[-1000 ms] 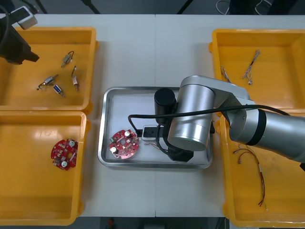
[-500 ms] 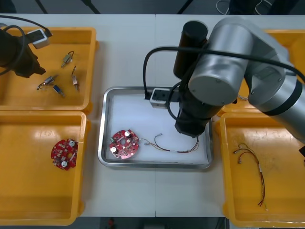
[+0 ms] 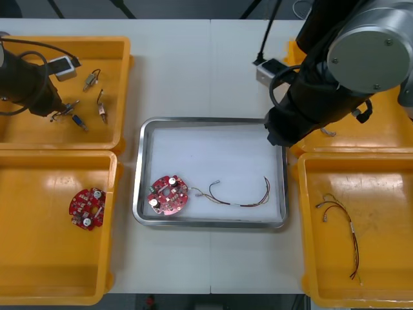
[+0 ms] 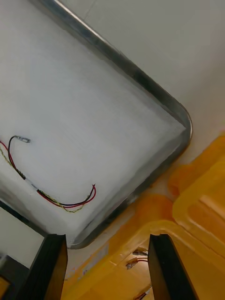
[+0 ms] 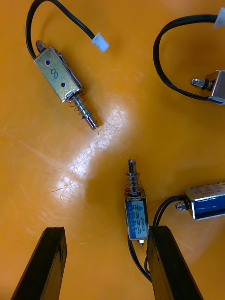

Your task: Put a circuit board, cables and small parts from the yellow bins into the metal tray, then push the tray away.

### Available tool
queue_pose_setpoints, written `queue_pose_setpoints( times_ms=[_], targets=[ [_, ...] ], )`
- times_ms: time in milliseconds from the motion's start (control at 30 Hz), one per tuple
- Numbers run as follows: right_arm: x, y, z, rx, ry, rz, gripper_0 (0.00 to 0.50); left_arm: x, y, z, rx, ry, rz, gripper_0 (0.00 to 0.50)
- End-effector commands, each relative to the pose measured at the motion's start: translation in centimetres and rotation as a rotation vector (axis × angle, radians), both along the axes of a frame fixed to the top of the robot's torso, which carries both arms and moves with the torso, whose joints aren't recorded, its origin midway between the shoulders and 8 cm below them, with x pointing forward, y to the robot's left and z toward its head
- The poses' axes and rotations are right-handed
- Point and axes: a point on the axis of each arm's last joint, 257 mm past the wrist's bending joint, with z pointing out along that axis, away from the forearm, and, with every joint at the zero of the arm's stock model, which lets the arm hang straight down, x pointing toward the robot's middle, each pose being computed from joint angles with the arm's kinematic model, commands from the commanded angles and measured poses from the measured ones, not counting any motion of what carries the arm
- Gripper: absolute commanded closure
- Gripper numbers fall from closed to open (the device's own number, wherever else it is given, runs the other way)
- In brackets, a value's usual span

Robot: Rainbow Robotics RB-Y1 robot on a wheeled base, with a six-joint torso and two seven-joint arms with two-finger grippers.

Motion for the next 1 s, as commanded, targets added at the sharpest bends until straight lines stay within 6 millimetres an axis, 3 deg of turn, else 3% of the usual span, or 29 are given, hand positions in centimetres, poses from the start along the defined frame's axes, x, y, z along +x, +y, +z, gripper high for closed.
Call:
queue_pose_setpoints(
  times_ms=[33, 400, 600, 767, 933, 1000],
  targets=[
    [0.6, -4.2, 1.8, 0.054, -0.026, -0.172, 0.0, 1.4, -1.1, 1.9, 0.032, -0.041, -0.036, 0.0],
    [1.4, -11.8, 3.4, 0.112, -0.031, -0.402, 0.0, 1.5, -2.6, 1.1, 0.014, -0.033, -0.038, 0.0],
    [2.6, -15.3, 4.3, 0.155, -0.025, -0.519, 0.0, 1.6, -2.3, 0.9, 0.016, -0.032, -0.021, 0.0],
    [3.7, -18.6, 3.9, 0.157, -0.006, -0.639, 0.0, 1.5, -1.8, 0.4, 0.015, -0.022, -0.007, 0.0],
    [5.7, -20.1, 4.0, 0.182, -0.005, -0.725, 0.0, 1.4, -2.0, -0.2, 0.028, -0.017, -0.012, 0.0],
    [6.5, -20.3, 4.1, 0.2, -0.002, -0.756, 0.0, 1.5, -2.0, -0.4, 0.028, -0.017, -0.011, 0.065]
  ],
)
